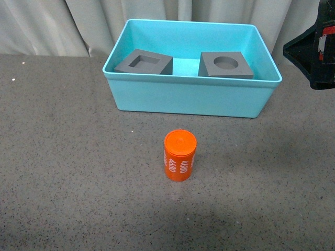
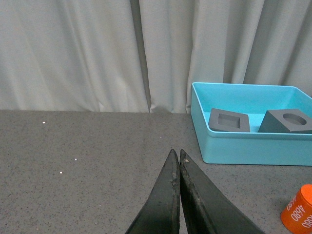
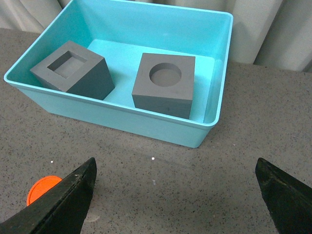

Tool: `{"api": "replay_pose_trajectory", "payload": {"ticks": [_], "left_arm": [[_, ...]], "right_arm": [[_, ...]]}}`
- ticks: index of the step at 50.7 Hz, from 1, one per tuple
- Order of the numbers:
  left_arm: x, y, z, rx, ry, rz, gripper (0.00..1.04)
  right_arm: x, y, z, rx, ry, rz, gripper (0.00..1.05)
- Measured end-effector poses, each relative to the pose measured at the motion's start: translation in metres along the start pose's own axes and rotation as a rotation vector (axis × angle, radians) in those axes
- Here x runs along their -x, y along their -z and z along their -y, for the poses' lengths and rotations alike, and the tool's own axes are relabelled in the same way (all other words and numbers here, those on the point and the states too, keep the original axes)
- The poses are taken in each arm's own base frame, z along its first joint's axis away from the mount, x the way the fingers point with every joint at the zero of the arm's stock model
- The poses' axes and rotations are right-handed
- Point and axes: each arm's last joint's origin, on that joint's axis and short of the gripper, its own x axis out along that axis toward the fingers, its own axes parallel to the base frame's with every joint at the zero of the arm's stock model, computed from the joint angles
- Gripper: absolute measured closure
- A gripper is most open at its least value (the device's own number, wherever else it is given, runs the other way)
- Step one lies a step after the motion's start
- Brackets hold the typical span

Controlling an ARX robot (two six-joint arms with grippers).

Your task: Place gray and orange parts in blue box

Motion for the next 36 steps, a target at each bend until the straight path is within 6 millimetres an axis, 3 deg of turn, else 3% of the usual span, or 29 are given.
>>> {"api": "replay_pose_trajectory", "payload": {"ticks": [3,10,18,29,36], "left_arm": [[0.0,-0.0001,0.0,0.0,0.0,0.001,0.96],[0.0001,-0.0001,0.0,0.0,0.0,0.001,0.65],[0.0001,0.0,0.0,0.0,0.0,0.0,0.38],[0.0001,0.0,0.0,0.0,0.0,0.001,0.07],[0.0001,-0.0001,0.0,-0.002,0.0,0.001,0.07]], "right_arm": [[0.0,0.0,0.0,0.0,0.0,0.0,0.1],[0.0,0.0,0.0,0.0,0.0,0.0,0.1],[0.0,0.0,0.0,0.0,0.0,0.0,0.1],[-0.0004,0.0006,-0.0003,0.022,0.023,0.019,0.1],[-0.0058,-0.0058,-0.0078,0.226,0.053,0.132,0.1]]}}
